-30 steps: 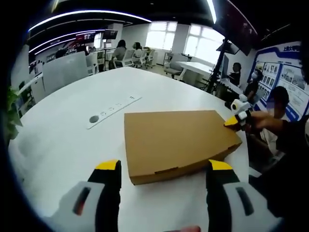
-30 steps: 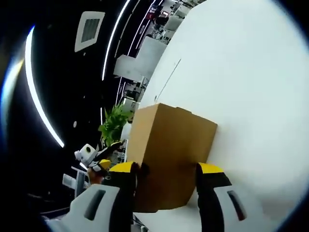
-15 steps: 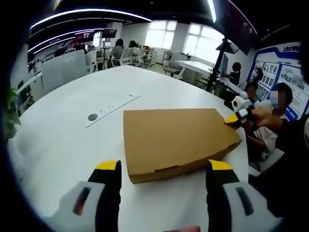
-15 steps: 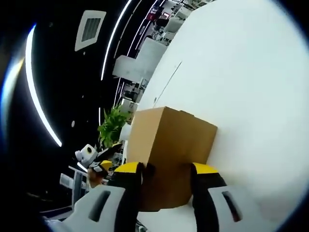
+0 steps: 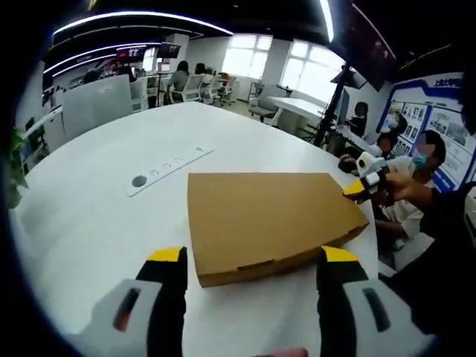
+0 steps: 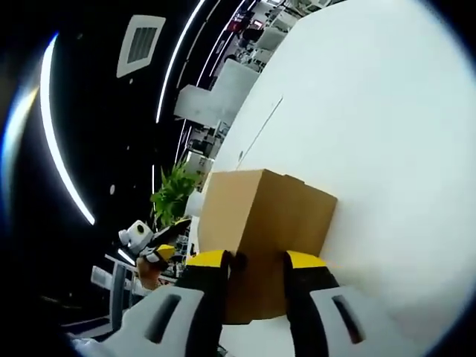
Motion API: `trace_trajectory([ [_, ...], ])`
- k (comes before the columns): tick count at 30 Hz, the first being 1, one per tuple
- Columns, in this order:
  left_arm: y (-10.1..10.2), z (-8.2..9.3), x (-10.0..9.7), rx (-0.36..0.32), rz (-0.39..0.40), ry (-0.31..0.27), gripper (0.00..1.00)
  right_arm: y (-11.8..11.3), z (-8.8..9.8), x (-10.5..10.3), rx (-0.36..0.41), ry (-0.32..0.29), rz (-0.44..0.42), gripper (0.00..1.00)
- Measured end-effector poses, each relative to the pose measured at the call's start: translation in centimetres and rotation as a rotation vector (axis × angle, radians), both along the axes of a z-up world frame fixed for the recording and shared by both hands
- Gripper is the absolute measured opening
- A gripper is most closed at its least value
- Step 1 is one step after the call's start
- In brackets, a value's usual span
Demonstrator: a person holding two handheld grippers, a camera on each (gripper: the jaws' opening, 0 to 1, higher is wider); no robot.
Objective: Operate the shoe box by opening the lid, removing the specified soft item, and placing it in the target area until the item is outside and the box remains undamaged.
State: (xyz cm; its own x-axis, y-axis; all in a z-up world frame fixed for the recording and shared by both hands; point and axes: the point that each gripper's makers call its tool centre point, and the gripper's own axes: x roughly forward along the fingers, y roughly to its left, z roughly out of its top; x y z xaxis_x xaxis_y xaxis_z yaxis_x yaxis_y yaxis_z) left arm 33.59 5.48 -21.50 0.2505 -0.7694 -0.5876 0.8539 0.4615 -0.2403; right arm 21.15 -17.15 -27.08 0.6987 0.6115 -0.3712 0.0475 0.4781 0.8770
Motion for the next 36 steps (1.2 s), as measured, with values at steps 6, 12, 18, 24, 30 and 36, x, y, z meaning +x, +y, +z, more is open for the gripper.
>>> trace_trajectory([
  [6, 0.8, 0.6, 0.9, -0.033, 0.005, 0.041, 0.71, 0.0, -0.1, 0.0, 0.002, -0.003, 0.002, 0.29],
  [12, 0.5, 1.4, 2.2, -0.116, -0.002, 0.124, 0.68, -0.1, -0.2, 0.2, 0.0, -0.008, 0.0, 0.29],
  [18, 0.4, 2.0, 4.1, -0.202, 0.01, 0.212, 0.69, -0.5, -0.5, 0.5, 0.001, -0.009, 0.007, 0.29],
  [24, -0.1, 0.9, 7.3, -0.227, 0.003, 0.276, 0.7, -0.3, -0.5, 0.4, 0.004, -0.002, 0.015, 0.29],
  [30, -1.3, -1.0, 7.9, -0.208, 0.01, 0.364, 0.71, 0.0, -0.4, 0.3, -0.007, -0.002, 0.021, 0.29],
  [36, -1.9, -2.8, 7.6, -0.196, -0.011, 0.463, 0.7, 0.0, -0.4, 0.3, -0.005, 0.001, 0.026, 0.29],
])
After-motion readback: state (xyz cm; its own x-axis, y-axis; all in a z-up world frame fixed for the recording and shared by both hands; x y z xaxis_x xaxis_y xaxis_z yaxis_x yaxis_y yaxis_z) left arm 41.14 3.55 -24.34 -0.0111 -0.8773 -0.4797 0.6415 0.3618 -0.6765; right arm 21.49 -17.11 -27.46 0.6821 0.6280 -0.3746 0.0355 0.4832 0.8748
